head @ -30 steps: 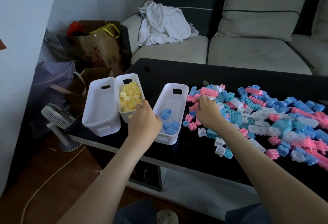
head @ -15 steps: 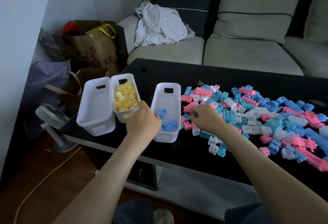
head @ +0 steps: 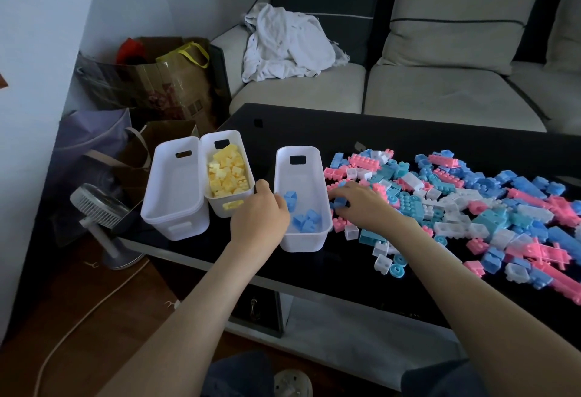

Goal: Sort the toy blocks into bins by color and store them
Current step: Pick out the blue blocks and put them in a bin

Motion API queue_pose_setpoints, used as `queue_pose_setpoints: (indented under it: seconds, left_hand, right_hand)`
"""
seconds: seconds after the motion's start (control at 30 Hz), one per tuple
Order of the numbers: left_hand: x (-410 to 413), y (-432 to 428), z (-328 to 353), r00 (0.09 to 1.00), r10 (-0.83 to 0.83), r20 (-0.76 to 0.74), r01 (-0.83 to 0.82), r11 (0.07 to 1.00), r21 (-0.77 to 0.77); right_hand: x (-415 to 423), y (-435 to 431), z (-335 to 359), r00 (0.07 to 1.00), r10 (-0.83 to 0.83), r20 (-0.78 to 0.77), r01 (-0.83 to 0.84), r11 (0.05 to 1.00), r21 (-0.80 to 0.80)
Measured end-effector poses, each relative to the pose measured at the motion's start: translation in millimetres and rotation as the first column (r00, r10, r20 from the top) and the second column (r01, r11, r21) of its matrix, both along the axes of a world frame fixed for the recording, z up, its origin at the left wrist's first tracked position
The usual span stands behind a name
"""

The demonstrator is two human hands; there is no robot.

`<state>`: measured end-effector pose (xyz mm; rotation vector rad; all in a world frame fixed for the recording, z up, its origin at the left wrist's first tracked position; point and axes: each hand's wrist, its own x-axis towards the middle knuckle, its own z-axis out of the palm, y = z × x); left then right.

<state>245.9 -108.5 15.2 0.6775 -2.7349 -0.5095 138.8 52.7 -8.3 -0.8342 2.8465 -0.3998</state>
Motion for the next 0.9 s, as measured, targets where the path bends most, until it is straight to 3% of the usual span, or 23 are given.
queue_pose_setpoints:
  seconds: [0.17,0.43,0.6,0.7,0.83,0.9]
  left_hand:
    - [0.8,-0.8,-0.9,0.996,0.002,-0.084,-0.002,1.000,-0.001]
    - [0.7,-1.9,-4.1,0.969,-0.052,-0.241,0.047,0.999,-0.027]
    - [-2.0,-0.8,-7.7,0.934,-0.188,-0.303,0.188,0.982,-0.028]
    - [-3.6,1.1,-9.1,0.900,-0.278,-0.336,0.289,0.957,-0.018]
    - [-6.5,2.7,-8.7,0.853,-0.339,-0.396,0.359,0.933,-0.026]
    - [-6.9,3.8,-8.2,0.850,-0.322,-0.417,0.345,0.938,-0.021]
  right_hand:
    - [0.3,-0.4,-5.4,0.998,-0.011,-0.057,0.010,1.000,-0.014]
    - [0.8,9.9,0.1,0.988,-0.148,-0.029,0.131,0.936,-0.328]
    - [6.2,10.9,16.8,0.982,-0.189,0.025,0.178,0.856,-0.485]
    - [12.5,7.6,31.8,0.969,-0.155,0.194,0.245,0.719,-0.650]
    - [23.2,6.0,51.7,0.846,0.219,0.486,0.410,0.315,-0.856]
    - [28.1,4.3,55.2,0.779,0.365,0.509,0.450,0.240,-0.860]
